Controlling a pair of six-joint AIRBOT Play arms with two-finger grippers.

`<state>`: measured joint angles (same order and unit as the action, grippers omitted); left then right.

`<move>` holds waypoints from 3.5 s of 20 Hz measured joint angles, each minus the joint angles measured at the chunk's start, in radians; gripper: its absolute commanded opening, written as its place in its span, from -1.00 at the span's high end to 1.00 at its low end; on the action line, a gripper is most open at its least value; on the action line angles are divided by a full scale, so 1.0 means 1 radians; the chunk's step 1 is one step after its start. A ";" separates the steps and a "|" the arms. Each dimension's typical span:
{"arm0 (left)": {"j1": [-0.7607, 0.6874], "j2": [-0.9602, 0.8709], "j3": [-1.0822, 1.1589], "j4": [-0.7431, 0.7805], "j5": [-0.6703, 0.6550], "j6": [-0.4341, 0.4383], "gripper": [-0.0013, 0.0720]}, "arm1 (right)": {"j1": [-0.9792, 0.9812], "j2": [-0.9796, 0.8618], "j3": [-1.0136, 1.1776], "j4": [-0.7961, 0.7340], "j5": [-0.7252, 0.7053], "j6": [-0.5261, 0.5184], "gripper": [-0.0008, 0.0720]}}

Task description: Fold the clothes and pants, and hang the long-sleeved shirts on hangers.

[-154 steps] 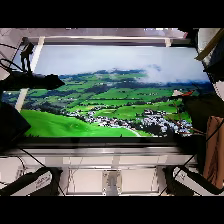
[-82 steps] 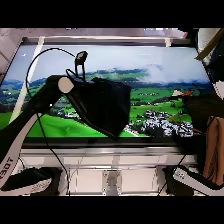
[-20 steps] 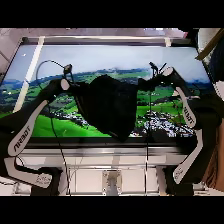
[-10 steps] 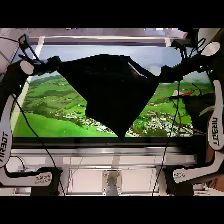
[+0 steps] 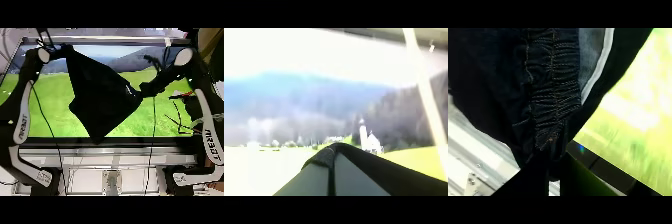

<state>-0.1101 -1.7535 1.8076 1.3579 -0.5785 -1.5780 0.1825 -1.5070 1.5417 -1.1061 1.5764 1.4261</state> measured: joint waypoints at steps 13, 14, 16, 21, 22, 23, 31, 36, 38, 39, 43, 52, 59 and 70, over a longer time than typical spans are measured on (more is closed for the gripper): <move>0.046 0.008 0.064 0.058 -0.287 0.006 -0.71 | -0.027 -0.044 -0.296 0.082 -0.323 -0.011 -0.33; 0.069 0.058 0.057 0.063 -0.355 0.006 -0.71 | -0.044 -0.019 -0.289 0.052 -0.304 -0.016 -0.33; 0.113 0.170 -0.006 0.077 -0.489 0.005 -0.71 | -0.084 0.048 -0.291 -0.006 -0.285 -0.023 -0.33; 0.154 0.629 -0.625 0.058 -0.571 -0.072 -0.70 | -0.192 0.262 -0.515 -0.092 -0.300 -0.050 -0.33; 0.156 0.726 -0.777 0.028 -0.524 -0.110 -0.70 | -0.204 0.295 -0.573 -0.092 -0.325 -0.053 -0.33; 0.156 0.819 -0.927 -0.018 -0.474 -0.156 -0.69 | -0.213 0.321 -0.625 -0.087 -0.348 -0.055 -0.34; 0.079 1.075 -1.451 -0.387 -0.290 -0.317 -0.19 | -0.233 0.349 -0.748 0.112 -0.497 -0.126 -0.34; 0.008 1.053 -1.496 -0.464 -0.383 -0.337 -0.59 | -0.233 0.348 -0.755 0.170 -0.531 -0.154 -0.34; -0.028 1.049 -1.502 -0.513 -0.397 -0.343 -0.68 | -0.233 0.348 -0.756 0.179 -0.536 -0.158 -0.33; -0.048 1.048 -1.505 -0.526 -0.405 -0.347 -0.68 | -0.233 0.348 -0.756 0.182 -0.539 -0.159 -0.34; -0.153 1.045 -1.535 -0.568 -0.400 -0.443 -0.68 | -0.233 0.348 -0.756 0.186 -0.546 -0.163 -0.33; -0.438 0.940 -1.561 -0.602 -0.027 -0.651 -0.61 | -0.233 0.348 -0.756 0.188 -0.549 -0.165 -0.33; -0.483 0.902 -1.563 -0.562 0.136 -0.728 -0.35 | -0.233 0.348 -0.756 0.187 -0.549 -0.165 -0.33; -0.328 0.904 -1.562 -0.346 0.106 -0.794 -0.35 | -0.233 0.348 -0.756 0.185 -0.549 -0.165 -0.33</move>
<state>-0.4377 -0.8497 0.2455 1.0122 -0.4721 -2.3718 -0.0509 -1.1587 0.7853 -0.9207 1.0279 1.2613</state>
